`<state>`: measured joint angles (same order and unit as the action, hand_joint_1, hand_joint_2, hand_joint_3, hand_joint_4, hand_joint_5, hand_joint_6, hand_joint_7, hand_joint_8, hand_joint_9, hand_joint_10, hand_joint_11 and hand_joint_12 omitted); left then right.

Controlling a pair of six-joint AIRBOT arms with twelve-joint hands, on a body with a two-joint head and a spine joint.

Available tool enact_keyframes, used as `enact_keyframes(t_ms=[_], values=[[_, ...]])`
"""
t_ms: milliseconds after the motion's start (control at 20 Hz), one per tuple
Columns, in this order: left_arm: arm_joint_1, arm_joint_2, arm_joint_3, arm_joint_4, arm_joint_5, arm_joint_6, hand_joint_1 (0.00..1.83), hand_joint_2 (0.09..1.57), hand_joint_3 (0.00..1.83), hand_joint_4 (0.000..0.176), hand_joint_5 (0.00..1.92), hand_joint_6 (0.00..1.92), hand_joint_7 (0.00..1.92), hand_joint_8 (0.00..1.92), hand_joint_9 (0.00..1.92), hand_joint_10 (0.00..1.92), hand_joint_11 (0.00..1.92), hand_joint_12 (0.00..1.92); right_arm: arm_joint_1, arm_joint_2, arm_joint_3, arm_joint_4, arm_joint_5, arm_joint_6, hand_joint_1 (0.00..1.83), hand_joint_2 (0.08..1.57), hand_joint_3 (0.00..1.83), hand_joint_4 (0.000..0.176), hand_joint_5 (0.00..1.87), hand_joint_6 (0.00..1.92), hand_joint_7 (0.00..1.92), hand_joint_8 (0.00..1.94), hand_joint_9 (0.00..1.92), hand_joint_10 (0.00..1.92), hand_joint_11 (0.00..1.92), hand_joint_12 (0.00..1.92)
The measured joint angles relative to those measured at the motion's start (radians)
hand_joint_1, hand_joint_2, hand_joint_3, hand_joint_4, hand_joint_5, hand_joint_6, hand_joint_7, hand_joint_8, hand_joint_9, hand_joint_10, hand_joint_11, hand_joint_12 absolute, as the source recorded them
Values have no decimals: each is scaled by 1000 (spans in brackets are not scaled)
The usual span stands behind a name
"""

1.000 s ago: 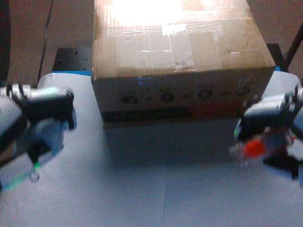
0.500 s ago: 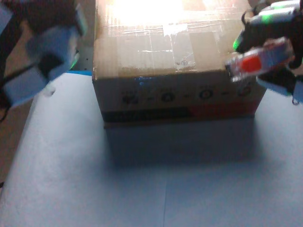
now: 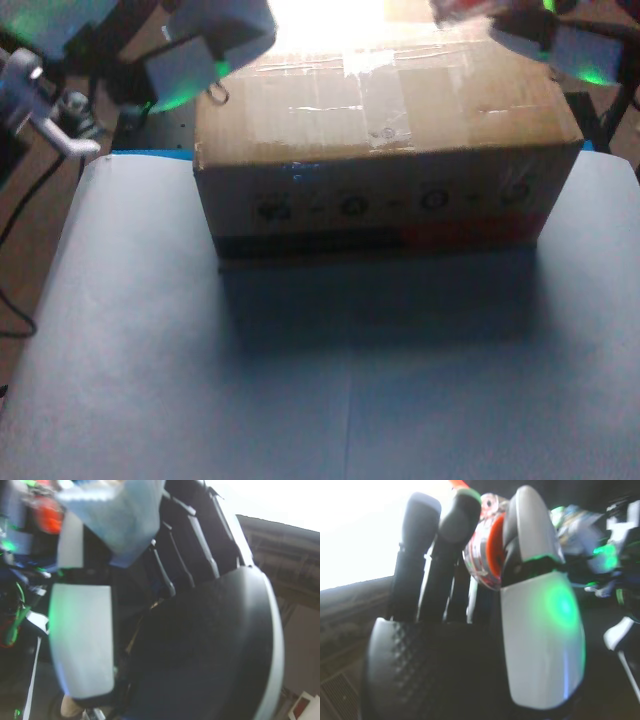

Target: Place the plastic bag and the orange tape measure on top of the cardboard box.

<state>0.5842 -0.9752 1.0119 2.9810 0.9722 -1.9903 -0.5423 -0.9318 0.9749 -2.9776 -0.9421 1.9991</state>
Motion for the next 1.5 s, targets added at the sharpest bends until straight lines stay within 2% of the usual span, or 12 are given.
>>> enact_keyframes(t_ms=[50,100,150,200,450,650,850,1100,1250,1300,1400,1500], values=[[-26,-22,31,1,-29,0,1356,1187,2,0,748,1114,838,1250,819,1489,719,1731,20,-28,29,0,33,0,1243,905,202,0,1236,548,1407,1319,1693,1398,1659,1659],[-52,-47,63,0,-57,1,1361,1178,0,0,797,1068,841,1238,821,1475,711,1733,29,-48,50,0,61,0,1292,823,448,0,1177,535,1174,1211,1442,1419,1444,1716],[-78,-71,93,-1,-97,2,1245,1186,2,0,904,974,779,1454,671,1570,596,1872,40,-61,67,0,84,0,1274,1094,122,0,1019,718,842,1482,976,1818,1047,1885],[-94,-87,112,-1,-118,1,1226,1206,4,0,894,949,739,1586,636,1754,622,1911,49,-70,79,0,103,1,1356,1110,72,0,948,843,876,1282,877,1519,929,1794],[-116,-182,208,-2,-240,-3,1372,1147,0,0,842,1154,899,1154,876,1287,759,1565,86,-109,148,0,164,0,1365,1169,8,0,940,867,804,1346,754,1543,705,1888],[-117,-220,258,-16,-306,-4,1366,1168,1,0,818,1114,857,1247,817,1408,726,1667,110,-158,192,0,232,0,1366,1176,1,0,879,870,827,1370,785,1530,866,1837],[-127,-255,294,-23,-356,-4,1349,1212,1,0,747,1226,773,1373,738,1518,687,1749,114,-179,210,0,268,0,1389,1094,0,0,953,946,1064,901,949,1223,792,1690],[-131,-269,299,-14,-377,-4,1351,1205,1,0,760,1251,786,1318,745,1494,624,1703,114,-179,214,0,274,0,1381,1117,3,0,909,950,968,1082,912,1328,807,1818],[-131,-269,299,-15,-377,-4,1147,1242,3,19,731,1352,737,1394,485,1294,322,1844,114,-179,214,0,276,0,1053,1076,0,0,659,1042,699,1270,700,1524,612,1921],[-131,-269,299,-16,-377,-4,1111,1231,0,0,744,1333,563,1011,412,1162,174,1782,114,-179,214,0,276,0,1009,1052,0,0,584,979,621,1273,566,1547,489,1921],[-131,-269,299,-16,-382,-4,1088,1088,0,0,525,365,524,123,317,387,0,1191,114,-179,214,0,277,0,882,1039,0,0,389,804,399,1087,361,1364,274,1921],[-131,-269,301,-17,-383,-4,1044,1055,0,0,548,144,464,4,311,271,0,1276,114,-177,211,0,275,0,836,1035,0,0,365,695,351,961,273,1299,148,1899]])
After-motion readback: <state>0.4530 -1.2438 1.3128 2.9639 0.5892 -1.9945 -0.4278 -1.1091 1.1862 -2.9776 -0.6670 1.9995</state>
